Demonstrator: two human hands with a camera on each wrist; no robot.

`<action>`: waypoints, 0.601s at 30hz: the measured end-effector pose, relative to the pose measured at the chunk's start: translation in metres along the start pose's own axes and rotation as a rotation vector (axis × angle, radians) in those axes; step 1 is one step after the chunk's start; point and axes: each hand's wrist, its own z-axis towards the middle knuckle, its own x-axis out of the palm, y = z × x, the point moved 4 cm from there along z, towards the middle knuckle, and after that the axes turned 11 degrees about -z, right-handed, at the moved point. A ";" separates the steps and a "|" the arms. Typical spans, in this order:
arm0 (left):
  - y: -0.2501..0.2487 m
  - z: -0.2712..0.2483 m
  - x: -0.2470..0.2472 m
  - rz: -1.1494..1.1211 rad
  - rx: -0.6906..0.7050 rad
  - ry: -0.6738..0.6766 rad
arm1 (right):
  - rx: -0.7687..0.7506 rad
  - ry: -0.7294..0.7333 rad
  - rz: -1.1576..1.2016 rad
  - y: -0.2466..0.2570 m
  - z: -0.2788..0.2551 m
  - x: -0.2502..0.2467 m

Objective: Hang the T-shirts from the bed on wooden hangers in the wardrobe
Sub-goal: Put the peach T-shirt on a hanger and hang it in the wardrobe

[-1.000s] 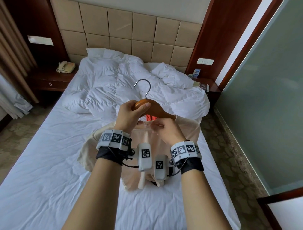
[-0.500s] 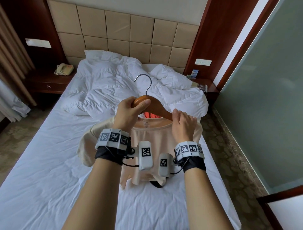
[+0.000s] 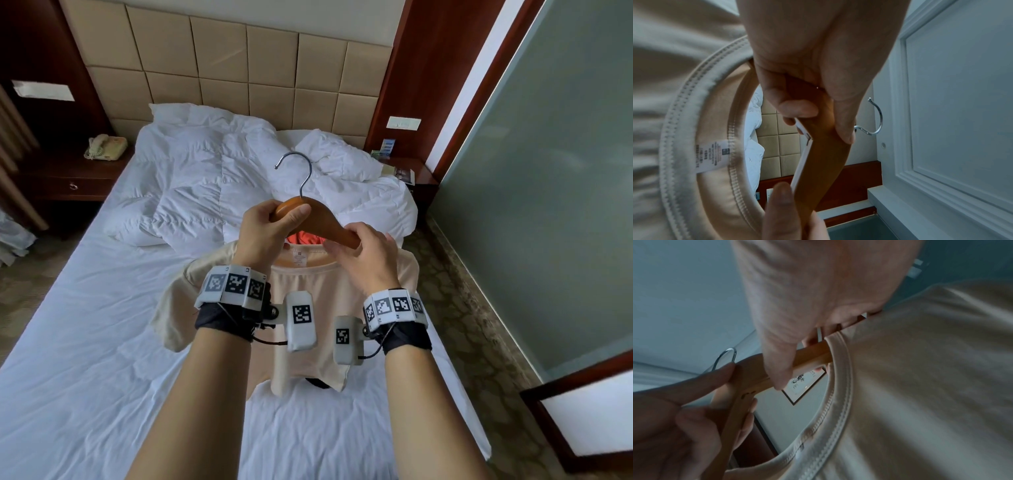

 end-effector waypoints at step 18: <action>0.001 0.035 0.088 0.336 0.012 0.333 | 0.232 0.219 -0.129 -0.060 0.036 -0.053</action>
